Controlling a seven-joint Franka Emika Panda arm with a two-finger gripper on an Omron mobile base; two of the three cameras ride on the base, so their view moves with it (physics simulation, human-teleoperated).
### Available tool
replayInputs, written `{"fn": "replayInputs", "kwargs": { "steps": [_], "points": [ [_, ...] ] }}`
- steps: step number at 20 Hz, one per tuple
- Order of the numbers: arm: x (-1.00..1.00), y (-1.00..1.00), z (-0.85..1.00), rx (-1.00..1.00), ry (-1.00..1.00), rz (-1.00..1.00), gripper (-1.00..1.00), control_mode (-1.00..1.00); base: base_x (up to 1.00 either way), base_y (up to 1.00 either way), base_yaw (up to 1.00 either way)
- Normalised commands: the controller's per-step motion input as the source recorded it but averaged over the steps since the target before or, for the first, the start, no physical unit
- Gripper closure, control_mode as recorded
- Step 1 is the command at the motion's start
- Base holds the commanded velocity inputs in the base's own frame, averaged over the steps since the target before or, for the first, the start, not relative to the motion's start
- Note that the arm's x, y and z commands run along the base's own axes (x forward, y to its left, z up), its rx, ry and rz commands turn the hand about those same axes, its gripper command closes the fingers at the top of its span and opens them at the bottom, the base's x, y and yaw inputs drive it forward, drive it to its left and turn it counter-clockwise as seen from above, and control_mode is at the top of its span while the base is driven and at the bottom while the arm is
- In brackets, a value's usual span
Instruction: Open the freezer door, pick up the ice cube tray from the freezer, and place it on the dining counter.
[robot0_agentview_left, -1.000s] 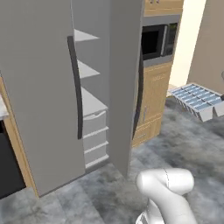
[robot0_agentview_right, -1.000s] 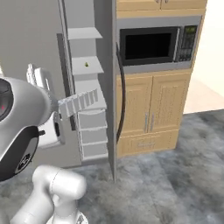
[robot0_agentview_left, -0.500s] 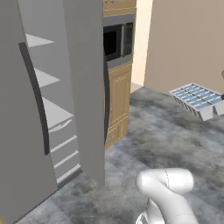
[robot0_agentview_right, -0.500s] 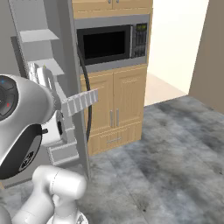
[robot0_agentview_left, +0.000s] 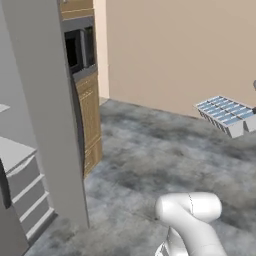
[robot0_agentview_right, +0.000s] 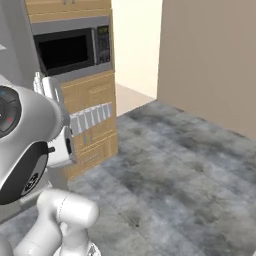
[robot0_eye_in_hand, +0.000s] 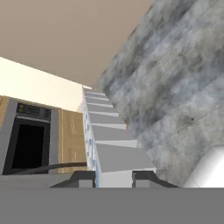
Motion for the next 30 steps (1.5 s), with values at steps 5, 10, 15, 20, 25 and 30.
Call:
{"fn": "replayInputs", "kwargs": {
  "steps": [5, 10, 15, 20, 25, 30],
  "points": [
    [0.00, 0.00, 0.00, 0.00, 0.00, 0.00, 1.00, 1.00, 0.13, 0.15, -0.46],
    [0.00, 0.00, 0.00, 0.00, 0.00, 0.00, 1.00, 1.00, 0.27, 0.25, -0.43],
    [0.00, 0.00, 0.00, 0.00, 0.00, 0.00, 1.00, 1.00, 0.11, 0.09, -0.43],
    [0.00, 0.00, 0.00, 0.00, 0.00, 0.00, 1.00, 1.00, 0.01, 0.00, -0.47],
    [0.00, 0.00, 0.00, 0.00, 0.00, 0.00, 1.00, 1.00, 0.07, 0.00, -0.48],
    [0.00, 0.00, 0.00, 0.00, 0.00, 0.00, 1.00, 1.00, 0.02, 0.00, -0.48]
  ]
}}
